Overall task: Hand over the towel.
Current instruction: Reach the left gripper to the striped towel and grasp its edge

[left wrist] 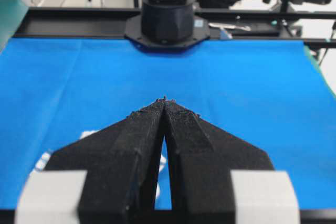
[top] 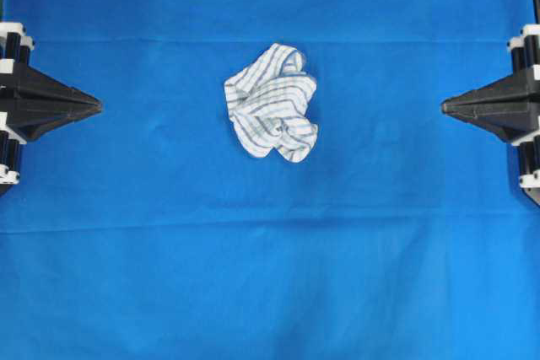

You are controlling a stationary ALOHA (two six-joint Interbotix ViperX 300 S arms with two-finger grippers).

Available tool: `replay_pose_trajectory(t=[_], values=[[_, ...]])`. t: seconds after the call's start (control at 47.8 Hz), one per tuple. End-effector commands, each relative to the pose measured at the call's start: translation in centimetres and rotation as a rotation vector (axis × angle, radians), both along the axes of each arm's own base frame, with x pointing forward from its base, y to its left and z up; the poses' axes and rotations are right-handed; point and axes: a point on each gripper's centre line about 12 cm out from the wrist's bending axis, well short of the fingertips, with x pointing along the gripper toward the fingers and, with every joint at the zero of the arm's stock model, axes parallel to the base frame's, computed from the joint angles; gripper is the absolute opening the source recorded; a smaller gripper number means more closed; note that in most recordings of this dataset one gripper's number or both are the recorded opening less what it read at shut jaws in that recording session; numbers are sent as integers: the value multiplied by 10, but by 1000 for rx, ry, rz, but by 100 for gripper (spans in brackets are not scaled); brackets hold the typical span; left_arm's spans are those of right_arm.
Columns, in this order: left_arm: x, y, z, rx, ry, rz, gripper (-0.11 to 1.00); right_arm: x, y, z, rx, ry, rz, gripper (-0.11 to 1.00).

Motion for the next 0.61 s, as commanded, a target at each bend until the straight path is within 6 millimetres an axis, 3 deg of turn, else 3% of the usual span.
replay_pose_trajectory(t=[0.0, 0.293, 0.585], values=[[2, 0, 12, -21, -32, -1, 0, 2, 0, 13, 9, -34, 0, 0], [11, 4, 16, -9, -75, 23, 0, 8, 0, 19, 1, -23, -1, 0], [47, 26, -6, -27, 43, 110, 5, 12, 0, 14, 6, 5, 0, 0]])
